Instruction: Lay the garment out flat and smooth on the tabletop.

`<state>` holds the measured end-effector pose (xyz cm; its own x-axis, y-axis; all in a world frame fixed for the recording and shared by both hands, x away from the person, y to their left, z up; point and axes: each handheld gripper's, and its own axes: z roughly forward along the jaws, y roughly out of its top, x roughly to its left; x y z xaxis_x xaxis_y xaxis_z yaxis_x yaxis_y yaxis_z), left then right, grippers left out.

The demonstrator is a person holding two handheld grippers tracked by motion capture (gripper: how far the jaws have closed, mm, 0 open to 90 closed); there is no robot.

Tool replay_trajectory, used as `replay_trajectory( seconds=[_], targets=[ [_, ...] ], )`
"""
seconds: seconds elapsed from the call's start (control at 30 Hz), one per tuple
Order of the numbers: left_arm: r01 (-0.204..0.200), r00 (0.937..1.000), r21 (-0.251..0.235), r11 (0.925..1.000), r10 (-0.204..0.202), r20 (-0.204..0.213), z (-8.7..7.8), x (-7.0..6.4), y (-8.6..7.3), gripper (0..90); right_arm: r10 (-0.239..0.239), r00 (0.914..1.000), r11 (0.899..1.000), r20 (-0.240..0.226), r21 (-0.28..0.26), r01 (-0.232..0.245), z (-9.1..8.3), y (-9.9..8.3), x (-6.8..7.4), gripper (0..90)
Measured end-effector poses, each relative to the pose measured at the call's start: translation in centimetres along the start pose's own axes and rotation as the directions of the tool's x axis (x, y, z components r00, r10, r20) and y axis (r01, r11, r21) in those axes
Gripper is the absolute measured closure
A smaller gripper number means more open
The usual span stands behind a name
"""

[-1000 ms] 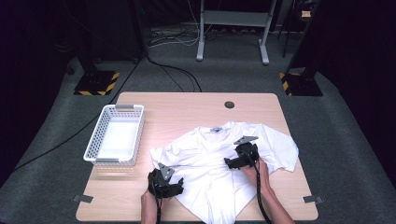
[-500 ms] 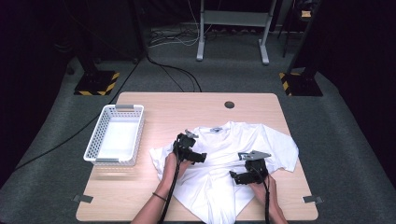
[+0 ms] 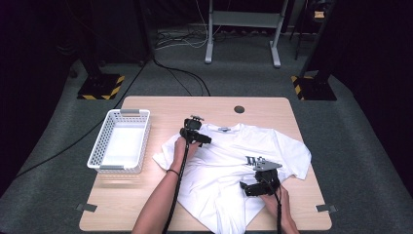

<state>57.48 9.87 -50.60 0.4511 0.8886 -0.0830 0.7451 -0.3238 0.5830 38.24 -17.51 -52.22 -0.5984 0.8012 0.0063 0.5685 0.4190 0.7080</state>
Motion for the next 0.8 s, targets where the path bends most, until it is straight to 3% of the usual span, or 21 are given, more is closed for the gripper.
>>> replay_trajectory(
  seconds=[0.07,0.13,0.2,0.23,0.3,0.37,0.4,0.5,0.57,0.63,0.8],
  targets=[
    [-0.014,0.9998,0.002,0.9999,0.014,-0.012,0.5,0.3,0.7,13.7,0.000,1.0000,1.000,0.000,-0.002,0.000,-0.2,0.2,-0.2,3.6],
    [0.018,0.9997,-0.010,0.9998,-0.018,0.015,0.3,0.8,1.0,13.7,0.003,0.9998,1.000,0.020,-0.021,-0.003,-0.7,0.7,-0.6,3.6],
    [0.037,0.9990,-0.071,0.9968,-0.035,0.028,-1.5,0.6,0.6,13.6,0.019,0.9991,0.998,0.037,-0.053,-0.017,-1.5,1.3,-1.4,3.9],
    [0.027,0.9992,-0.105,0.9941,-0.024,0.031,-2.8,0.1,0.0,13.5,0.029,0.9984,0.997,0.049,-0.071,-0.026,-1.8,1.5,-2.0,4.5],
    [-0.029,0.9992,-0.149,0.9884,0.032,0.022,-5.5,-1.7,-1.9,13.4,0.057,0.9953,0.996,0.079,-0.079,-0.051,-2.0,2.0,-3.6,5.1],
    [-0.093,0.9953,-0.169,0.9812,0.096,0.014,-7.5,-3.5,-4.6,14.0,0.098,0.9896,0.994,0.105,-0.059,-0.093,-1.3,2.2,-5.7,4.8],
    [-0.128,0.9917,-0.165,0.9779,0.128,-0.010,-8.1,-4.4,-6.1,13.9,0.126,0.9850,0.992,0.118,-0.045,-0.121,-0.7,2.3,-6.9,3.2],
    [-0.166,0.9861,-0.151,0.9744,0.165,-0.022,-8.7,-5.9,-9.8,14.0,0.185,0.9744,0.981,0.127,0.025,-0.190,0.8,2.2,-9.7,1.6],
    [-0.169,0.9855,-0.155,0.9734,0.167,-0.029,-8.6,-6.2,-11.5,14.0,0.189,0.9706,0.979,0.150,0.054,-0.198,1.4,2.1,-10.7,1.2],
    [-0.170,0.9851,-0.148,0.9742,0.165,-0.048,-8.4,-6.2,-12.6,13.9,0.181,0.9688,0.979,0.169,0.058,-0.193,1.3,2.0,-11.1,1.8],
    [-0.144,0.9892,-0.156,0.9772,0.137,-0.051,-8.6,-5.5,-14.9,13.4,0.198,0.9599,0.976,0.198,0.047,-0.212,0.7,1.3,-12.2,1.7]
  ],
)
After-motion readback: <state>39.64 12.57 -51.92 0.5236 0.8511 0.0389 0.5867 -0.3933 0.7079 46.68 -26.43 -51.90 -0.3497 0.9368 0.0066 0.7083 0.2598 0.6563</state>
